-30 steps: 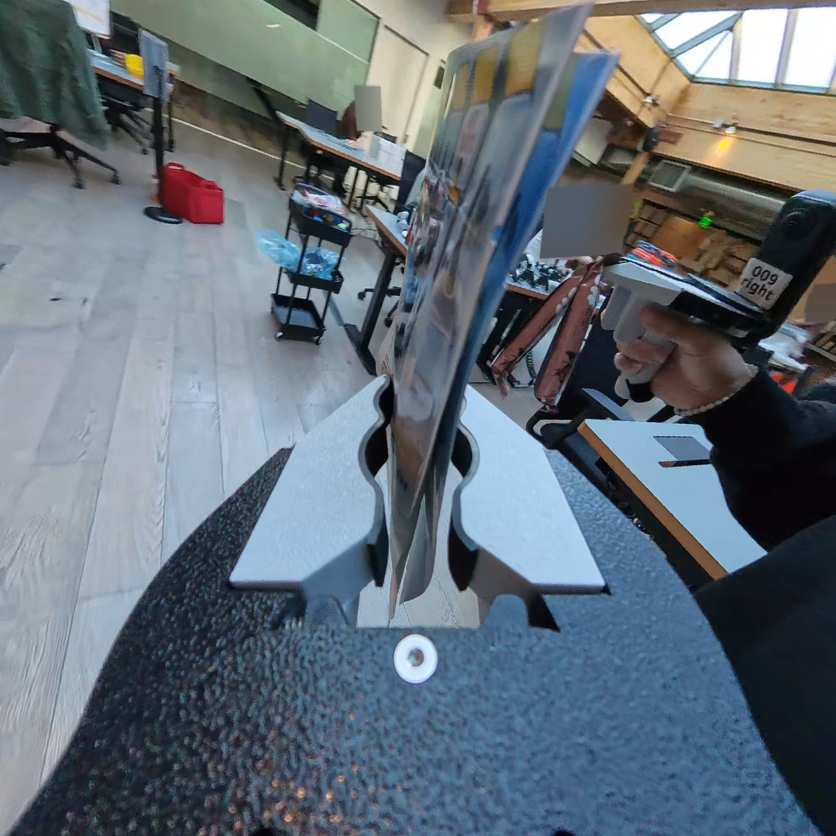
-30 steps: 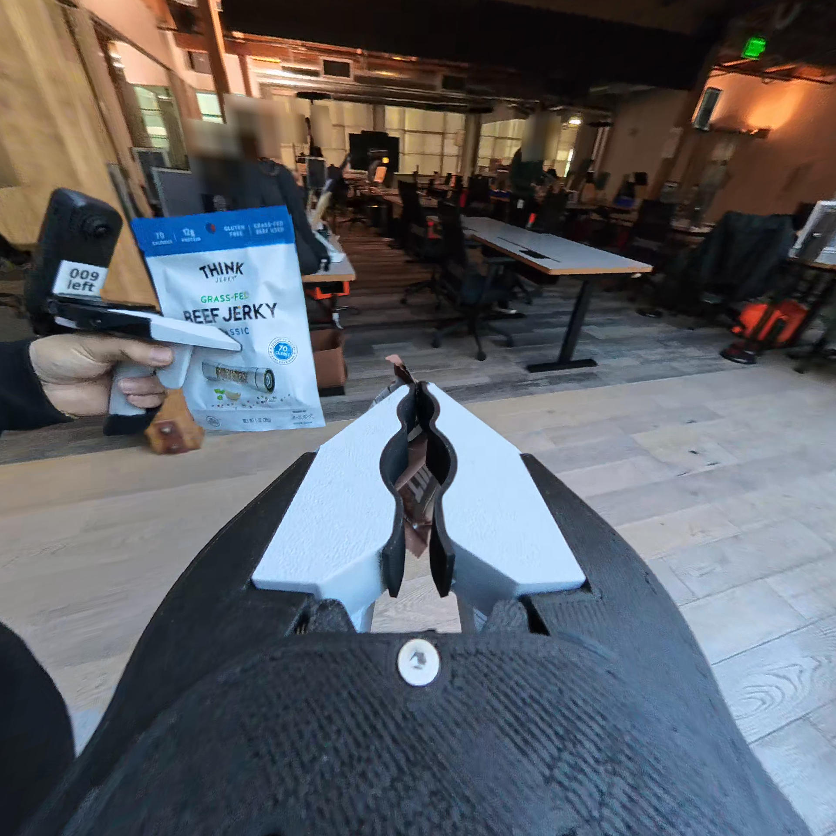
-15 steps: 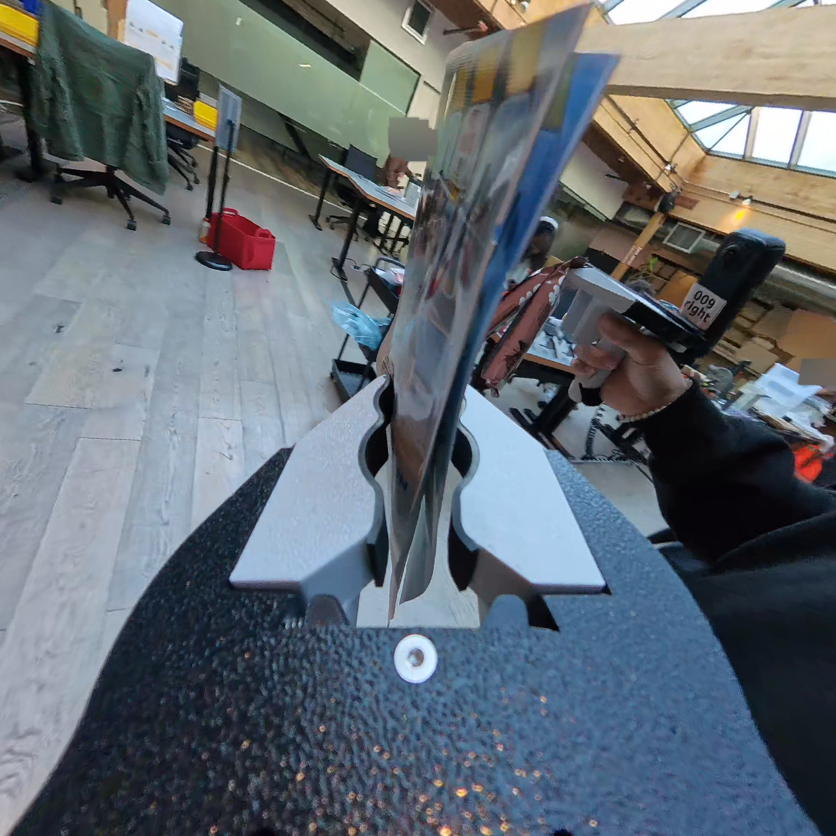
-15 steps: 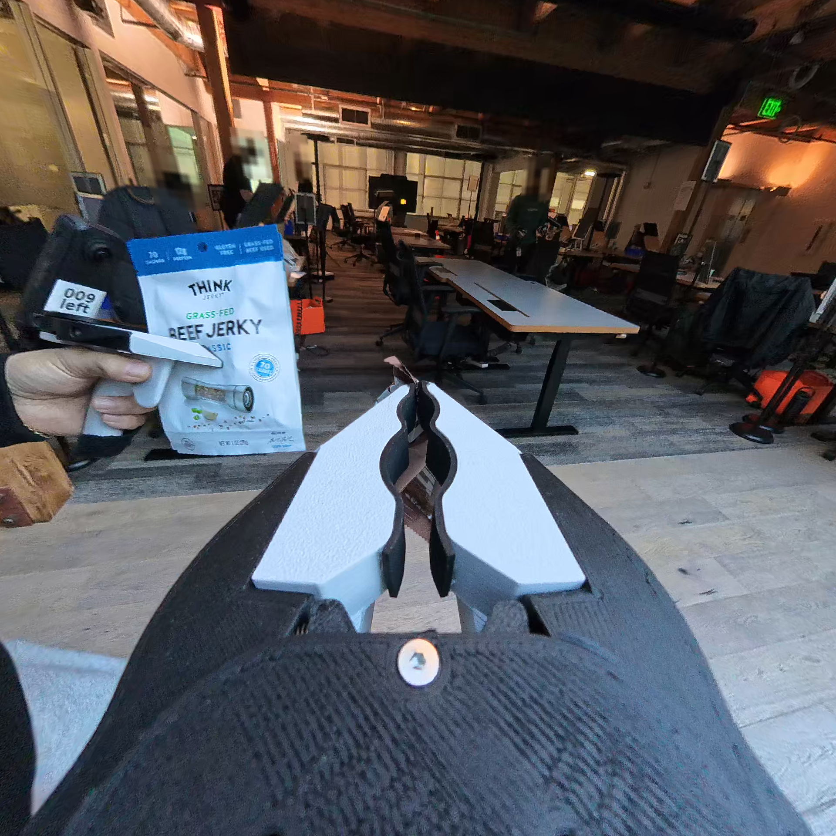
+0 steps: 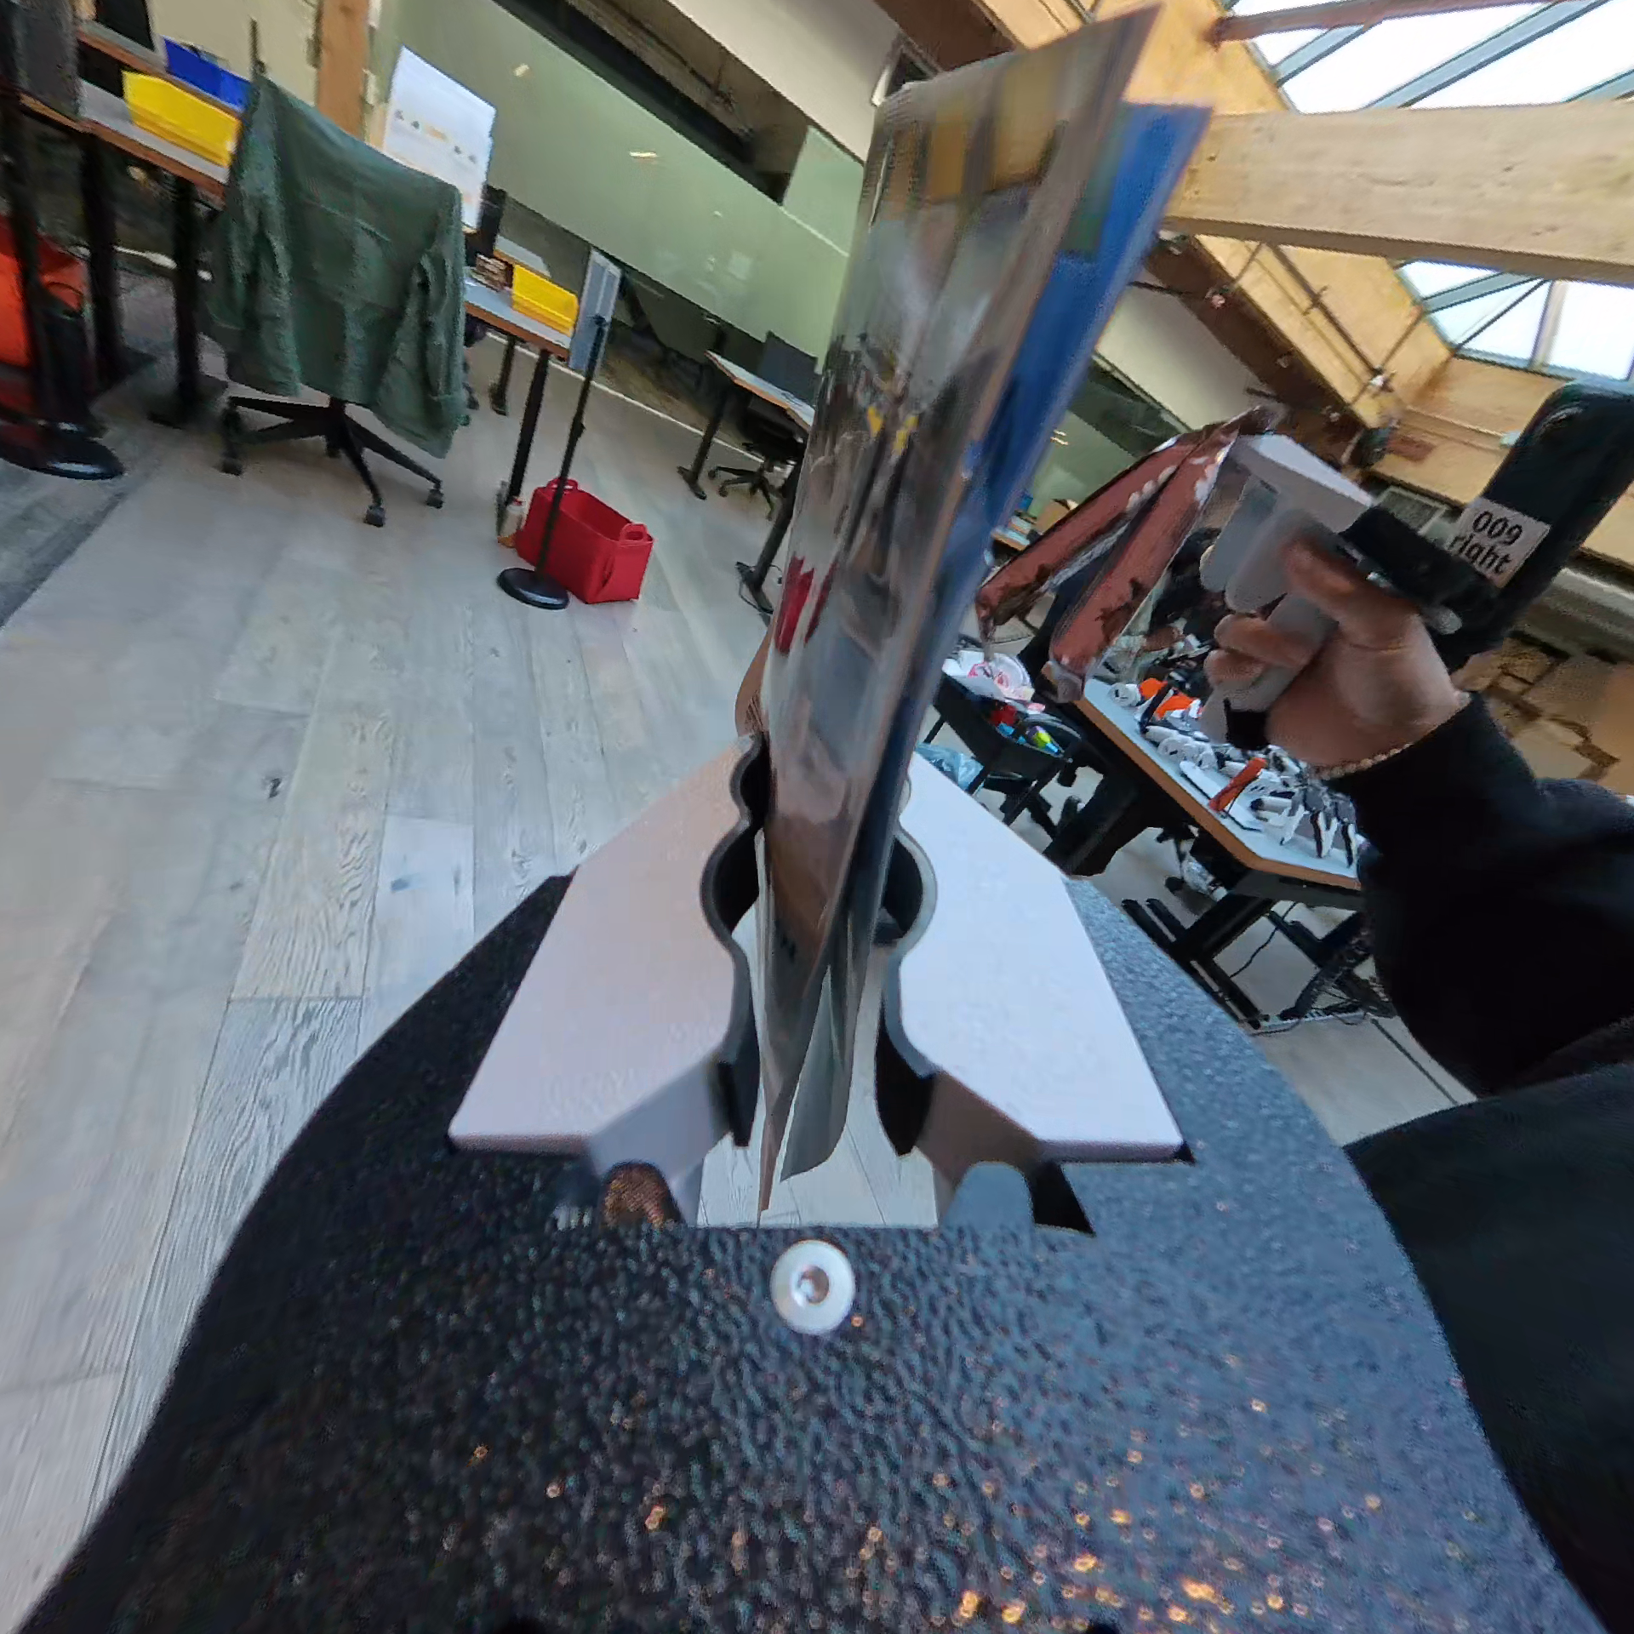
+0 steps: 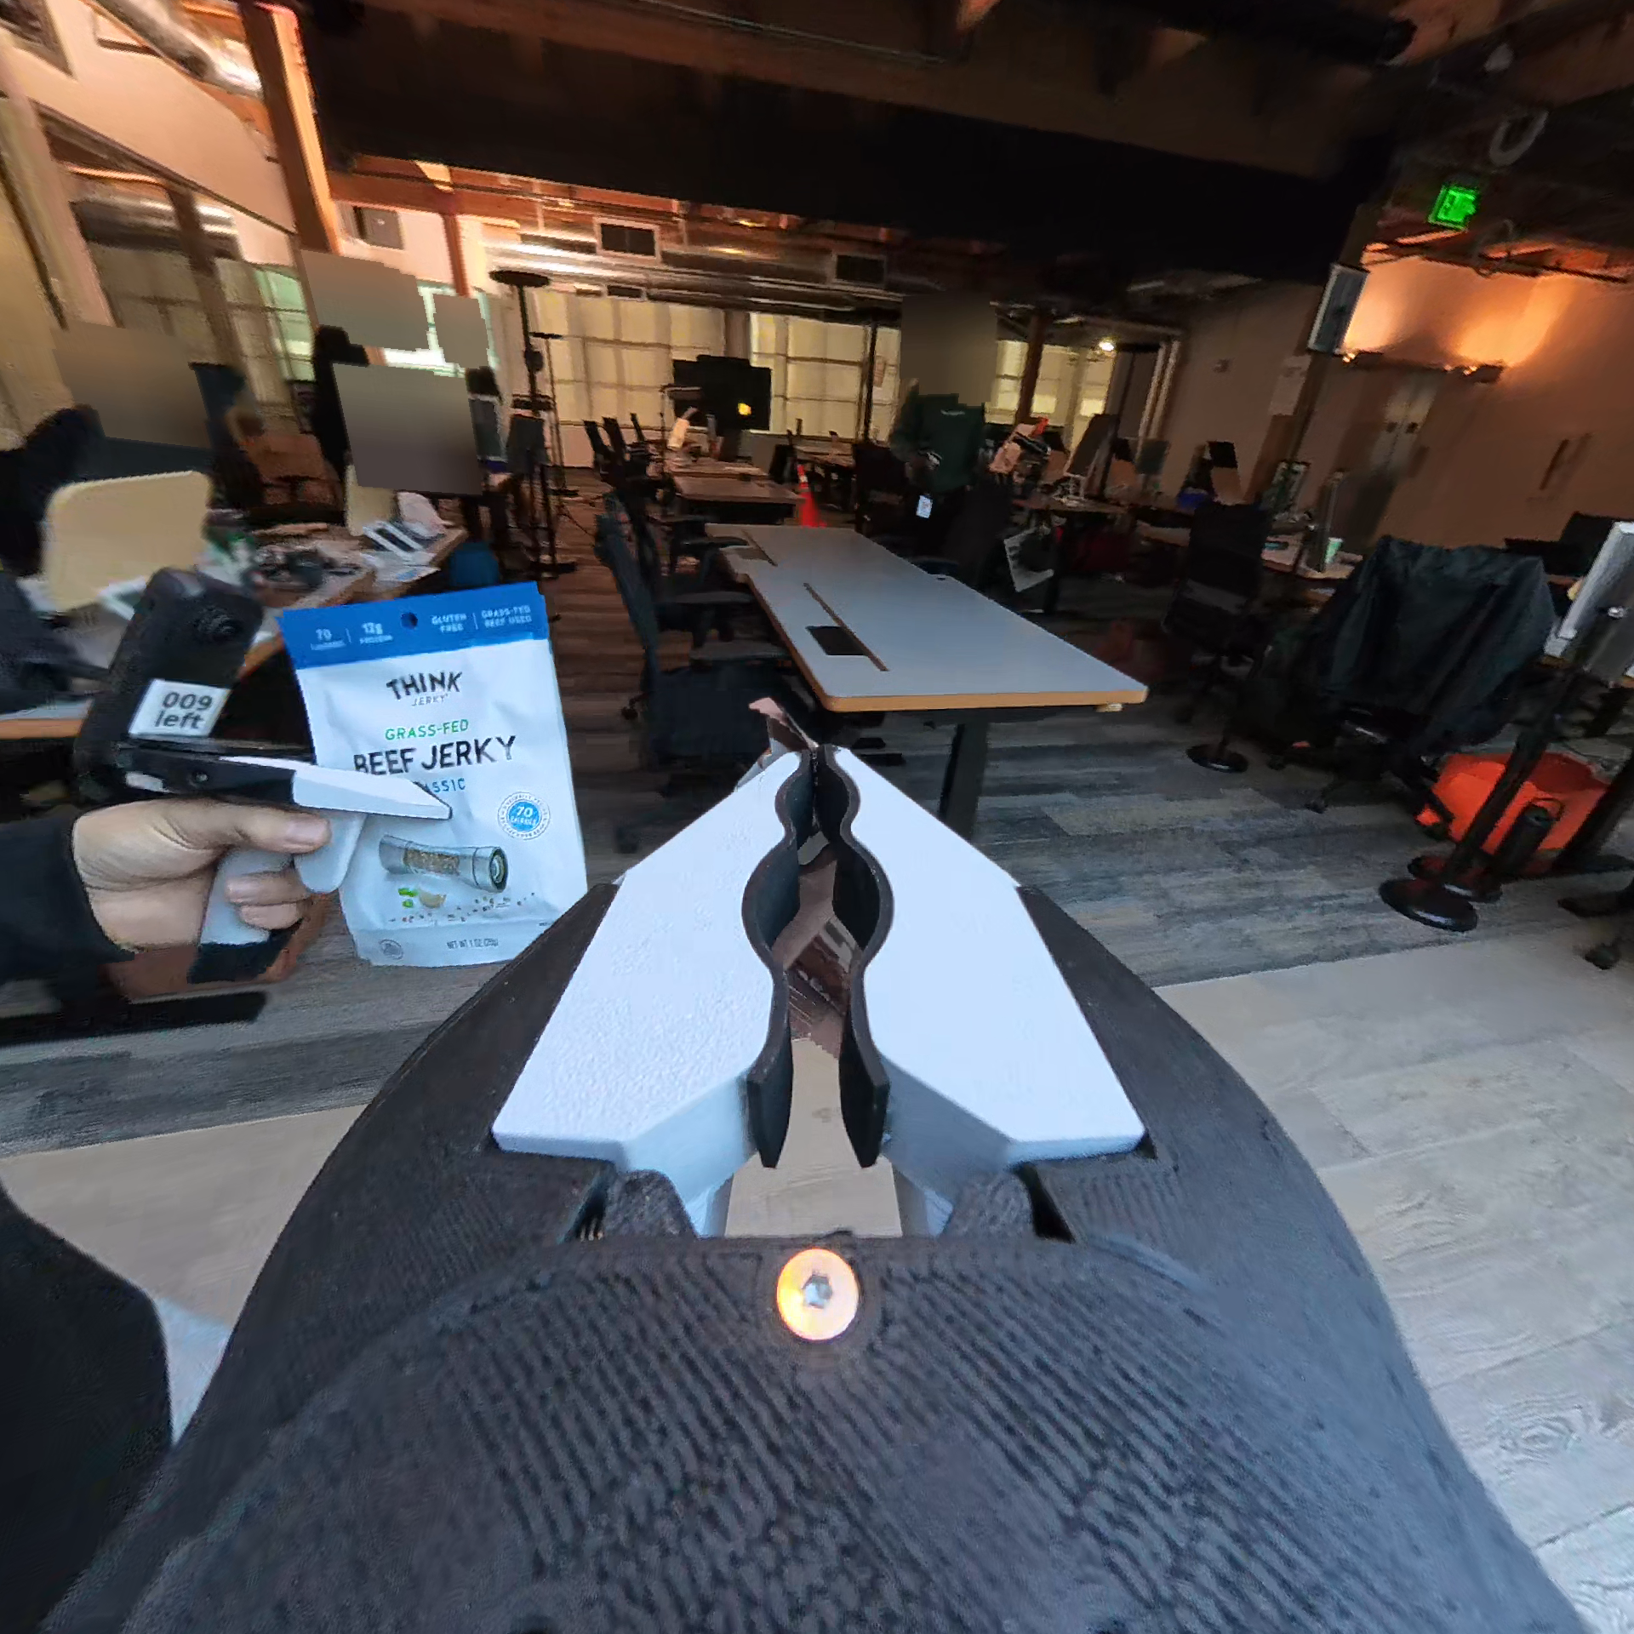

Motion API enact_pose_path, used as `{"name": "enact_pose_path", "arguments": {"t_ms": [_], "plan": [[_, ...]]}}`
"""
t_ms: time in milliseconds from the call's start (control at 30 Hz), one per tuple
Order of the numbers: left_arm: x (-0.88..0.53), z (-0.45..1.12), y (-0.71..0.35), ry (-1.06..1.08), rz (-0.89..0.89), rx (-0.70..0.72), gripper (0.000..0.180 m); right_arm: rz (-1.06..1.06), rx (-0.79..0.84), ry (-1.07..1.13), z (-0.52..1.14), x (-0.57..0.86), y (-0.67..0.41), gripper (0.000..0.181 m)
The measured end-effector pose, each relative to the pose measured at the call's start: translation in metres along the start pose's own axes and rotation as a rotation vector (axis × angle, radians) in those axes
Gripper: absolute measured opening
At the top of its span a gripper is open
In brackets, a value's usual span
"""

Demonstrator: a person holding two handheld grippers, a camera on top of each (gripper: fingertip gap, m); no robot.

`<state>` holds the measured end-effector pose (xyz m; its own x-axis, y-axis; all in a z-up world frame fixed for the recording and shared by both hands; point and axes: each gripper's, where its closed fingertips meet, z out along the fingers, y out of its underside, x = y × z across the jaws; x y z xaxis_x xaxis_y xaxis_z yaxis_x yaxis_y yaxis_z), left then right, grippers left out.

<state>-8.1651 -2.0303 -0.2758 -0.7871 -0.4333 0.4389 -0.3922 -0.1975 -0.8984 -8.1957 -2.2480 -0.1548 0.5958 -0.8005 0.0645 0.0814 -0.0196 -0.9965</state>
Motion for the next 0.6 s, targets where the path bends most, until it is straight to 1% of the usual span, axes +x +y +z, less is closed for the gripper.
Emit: {"name": "enact_pose_path", "arguments": {"t_ms": [167, 333, 433, 533, 600], "plan": [[-0.112, 0.154, -0.076, 0.104, -0.096, -0.002, 0.020, 0.052, -0.037, 0.035, 0.113, 0.133, 0.028, 0.000], [-0.222, 0.298, -0.122, 0.170, -0.107, -0.013, 0.020, 0.044, -0.047, 0.002, 0.224, 0.272, 0.068, 0.000], [-0.298, 0.373, -0.154, 0.144, -0.123, 0.017, 0.020, 0.039, -0.039, -0.054, 0.297, 0.356, 0.089, 0.000], [-0.380, 0.436, -0.189, 0.059, -0.139, 0.023, 0.020, 0.073, -0.030, -0.114, 0.376, 0.443, 0.100, 0.000], [-0.432, 0.474, -0.215, 0.019, -0.162, 0.036, 0.020, 0.077, -0.056, -0.143, 0.432, 0.499, 0.107, 0.000]]}}
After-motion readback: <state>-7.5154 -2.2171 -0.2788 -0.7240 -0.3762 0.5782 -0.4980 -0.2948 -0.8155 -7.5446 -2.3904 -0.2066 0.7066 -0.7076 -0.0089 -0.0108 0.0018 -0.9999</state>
